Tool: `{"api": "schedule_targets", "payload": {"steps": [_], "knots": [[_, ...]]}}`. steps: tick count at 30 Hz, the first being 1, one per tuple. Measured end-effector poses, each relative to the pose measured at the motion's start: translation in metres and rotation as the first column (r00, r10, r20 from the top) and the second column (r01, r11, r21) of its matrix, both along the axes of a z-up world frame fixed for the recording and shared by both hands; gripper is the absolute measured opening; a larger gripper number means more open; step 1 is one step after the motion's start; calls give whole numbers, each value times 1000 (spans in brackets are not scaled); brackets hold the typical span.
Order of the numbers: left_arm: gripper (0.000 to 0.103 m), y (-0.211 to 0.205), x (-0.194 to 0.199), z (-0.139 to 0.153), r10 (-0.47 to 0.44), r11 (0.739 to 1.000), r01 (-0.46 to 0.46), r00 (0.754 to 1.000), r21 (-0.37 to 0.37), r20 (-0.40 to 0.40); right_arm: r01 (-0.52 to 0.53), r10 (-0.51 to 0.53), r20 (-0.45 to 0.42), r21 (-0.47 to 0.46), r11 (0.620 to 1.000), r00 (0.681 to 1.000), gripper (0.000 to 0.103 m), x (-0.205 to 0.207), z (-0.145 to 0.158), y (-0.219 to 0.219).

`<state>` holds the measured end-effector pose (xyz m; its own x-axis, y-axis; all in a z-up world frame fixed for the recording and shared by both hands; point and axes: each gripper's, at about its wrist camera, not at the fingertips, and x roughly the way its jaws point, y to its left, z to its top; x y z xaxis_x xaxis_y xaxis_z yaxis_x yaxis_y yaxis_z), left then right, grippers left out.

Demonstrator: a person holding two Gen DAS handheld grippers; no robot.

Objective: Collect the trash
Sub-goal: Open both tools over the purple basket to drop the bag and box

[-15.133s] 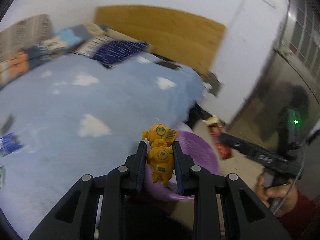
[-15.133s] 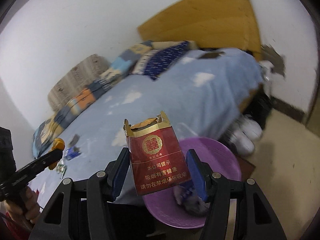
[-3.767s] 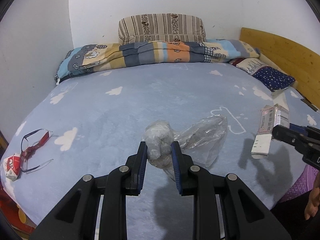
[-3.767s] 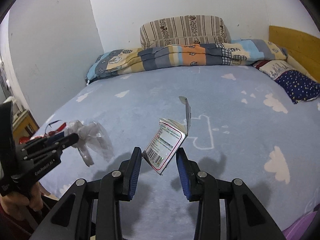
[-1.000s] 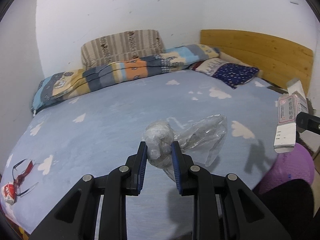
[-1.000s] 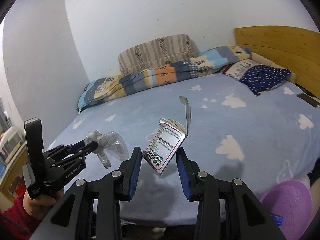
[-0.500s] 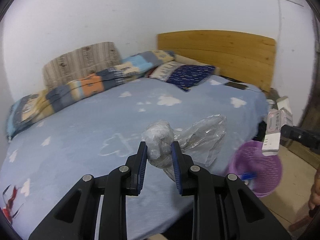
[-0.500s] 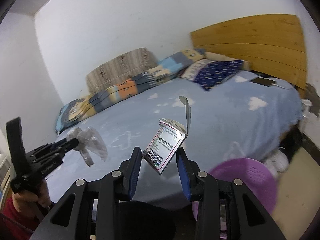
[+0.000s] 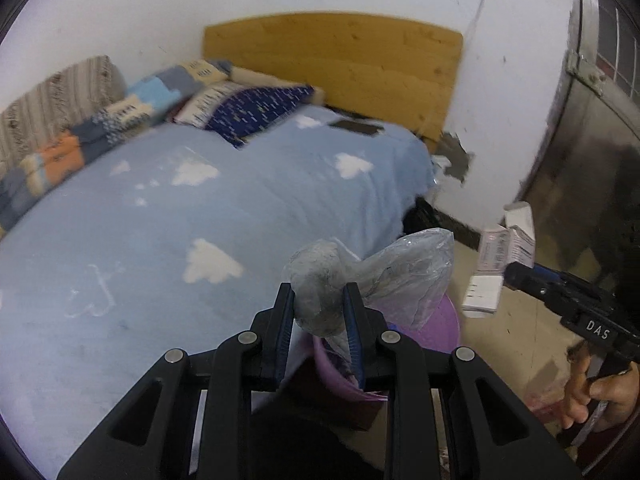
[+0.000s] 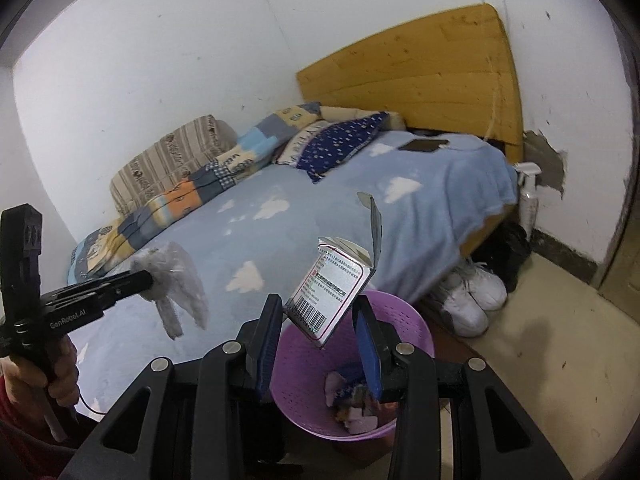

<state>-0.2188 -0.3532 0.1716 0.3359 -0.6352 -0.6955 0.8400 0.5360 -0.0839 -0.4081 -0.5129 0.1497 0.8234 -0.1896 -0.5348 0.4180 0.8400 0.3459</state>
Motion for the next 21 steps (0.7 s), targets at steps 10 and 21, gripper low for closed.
{"api": "schedule_targets", "payload": {"steps": [10, 21], "knots": [[43, -48, -6, -32, -28, 997, 32, 998, 70, -60, 13, -6, -121, 54, 998, 993, 53, 25, -37, -26], [68, 25, -12, 9, 56, 998, -52, 994, -43, 94, 91, -97, -82, -73, 993, 992, 75, 3, -6, -4]]}}
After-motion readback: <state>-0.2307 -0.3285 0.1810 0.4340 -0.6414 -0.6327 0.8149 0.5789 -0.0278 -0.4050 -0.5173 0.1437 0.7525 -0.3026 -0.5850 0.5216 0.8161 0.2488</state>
